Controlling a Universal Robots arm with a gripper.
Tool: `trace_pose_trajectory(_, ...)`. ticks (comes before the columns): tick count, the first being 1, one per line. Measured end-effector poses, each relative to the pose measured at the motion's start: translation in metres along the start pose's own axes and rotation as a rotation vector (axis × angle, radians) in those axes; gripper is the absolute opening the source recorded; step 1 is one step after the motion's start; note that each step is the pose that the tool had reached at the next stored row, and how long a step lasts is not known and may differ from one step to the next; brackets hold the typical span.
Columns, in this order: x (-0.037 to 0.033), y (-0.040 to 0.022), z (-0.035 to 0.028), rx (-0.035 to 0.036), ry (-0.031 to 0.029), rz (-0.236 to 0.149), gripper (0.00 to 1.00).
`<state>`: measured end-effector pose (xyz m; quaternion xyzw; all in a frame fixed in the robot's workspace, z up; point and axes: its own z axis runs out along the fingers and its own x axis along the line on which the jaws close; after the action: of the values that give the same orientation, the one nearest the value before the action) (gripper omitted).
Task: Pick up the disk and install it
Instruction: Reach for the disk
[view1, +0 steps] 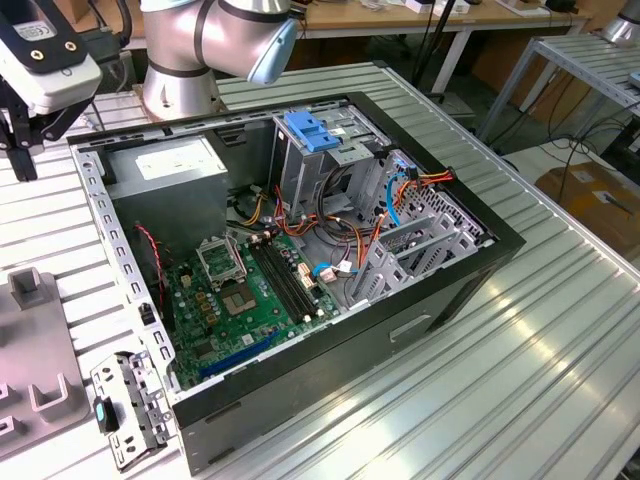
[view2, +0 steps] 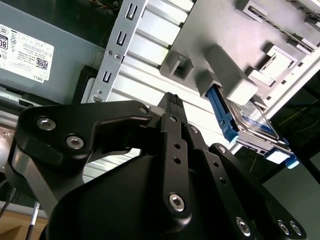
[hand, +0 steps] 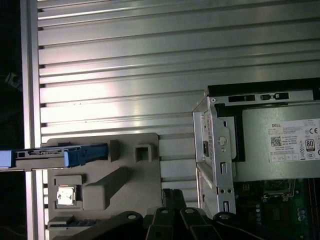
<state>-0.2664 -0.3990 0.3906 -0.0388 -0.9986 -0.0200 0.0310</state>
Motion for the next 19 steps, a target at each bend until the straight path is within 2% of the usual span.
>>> trace_pose_trajectory(19, 0.0171, -0.0014, 0.0017, 0.001, 0.0138, 0.001, 0.11)
